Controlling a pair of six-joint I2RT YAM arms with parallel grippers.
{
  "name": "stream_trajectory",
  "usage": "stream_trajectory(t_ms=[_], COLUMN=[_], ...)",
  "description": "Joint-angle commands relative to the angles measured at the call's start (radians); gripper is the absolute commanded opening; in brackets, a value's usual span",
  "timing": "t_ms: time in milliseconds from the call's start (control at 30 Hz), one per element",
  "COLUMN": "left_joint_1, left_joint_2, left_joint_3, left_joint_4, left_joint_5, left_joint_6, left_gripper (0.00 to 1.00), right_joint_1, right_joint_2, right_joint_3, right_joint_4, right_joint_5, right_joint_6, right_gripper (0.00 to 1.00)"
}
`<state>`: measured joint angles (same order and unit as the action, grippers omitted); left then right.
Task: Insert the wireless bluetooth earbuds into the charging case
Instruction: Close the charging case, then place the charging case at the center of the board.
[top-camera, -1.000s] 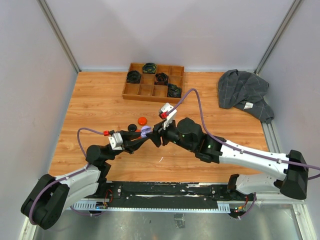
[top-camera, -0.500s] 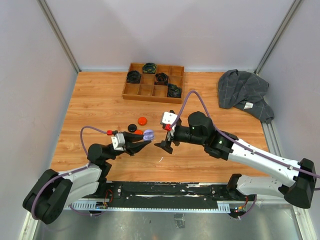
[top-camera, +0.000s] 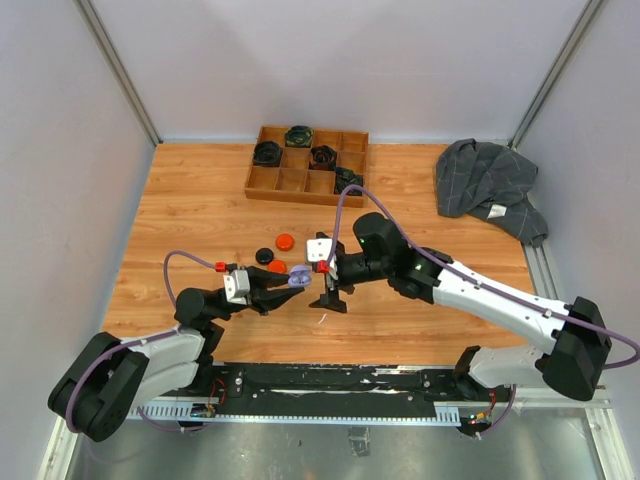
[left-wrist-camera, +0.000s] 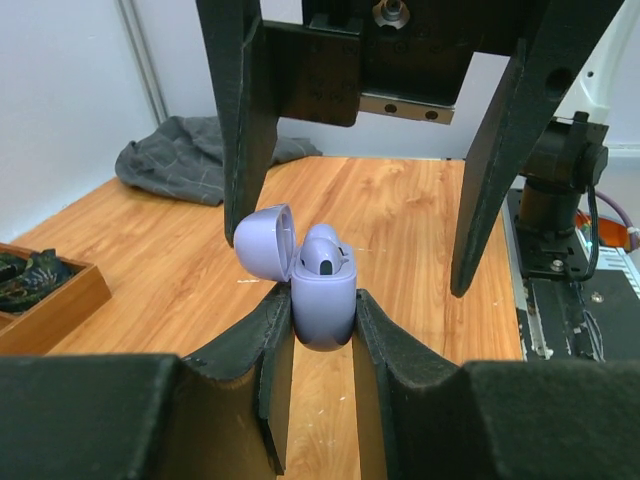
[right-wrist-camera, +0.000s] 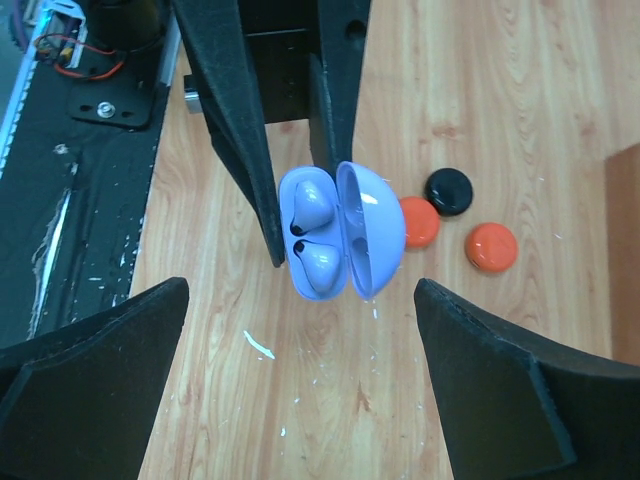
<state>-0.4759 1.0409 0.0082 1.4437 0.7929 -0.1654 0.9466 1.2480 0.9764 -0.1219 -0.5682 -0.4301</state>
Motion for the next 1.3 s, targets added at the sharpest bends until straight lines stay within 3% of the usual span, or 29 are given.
stream_trajectory(t_ms=[0, 367, 767, 967, 1267], left_joint_1=[-0.008, -0.007, -0.007, -0.007, -0.007], left_joint_2=[0.004, -0.014, 0.001, 0.01, 0.046], left_joint_3=[-0.005, 0.005, 0.024, 0.042, 0.161], left_joint_4=[0.052, -0.027, -0.091, -0.147, -0.488], left_joint_5=[0.017, -0.035, -0.066, -0.136, -0.415], left_joint_6=[-0.004, 0.012, 0.023, -0.002, -0.233], left_gripper=[0.01, 0.0, 0.0, 0.0, 0.0], right_joint_1=[-0.014, -0.015, -0.02, -0.021, -0.022], right_joint_2=[0.037, 0.057, -0.023, -0.08, -0.212], right_joint_3=[0.061, 0.099, 0.065, 0.013, -0.184], right_joint_4=[-0.035, -0.11, -0.119, -0.083, 0.06], right_joint_5=[-0.115, -0.208, -0.153, 0.11, 0.428], right_joint_6=[-0.045, -0.066, -0.07, 0.008, 0.199], right_gripper=[0.97, 0.96, 0.96, 0.96, 0.97])
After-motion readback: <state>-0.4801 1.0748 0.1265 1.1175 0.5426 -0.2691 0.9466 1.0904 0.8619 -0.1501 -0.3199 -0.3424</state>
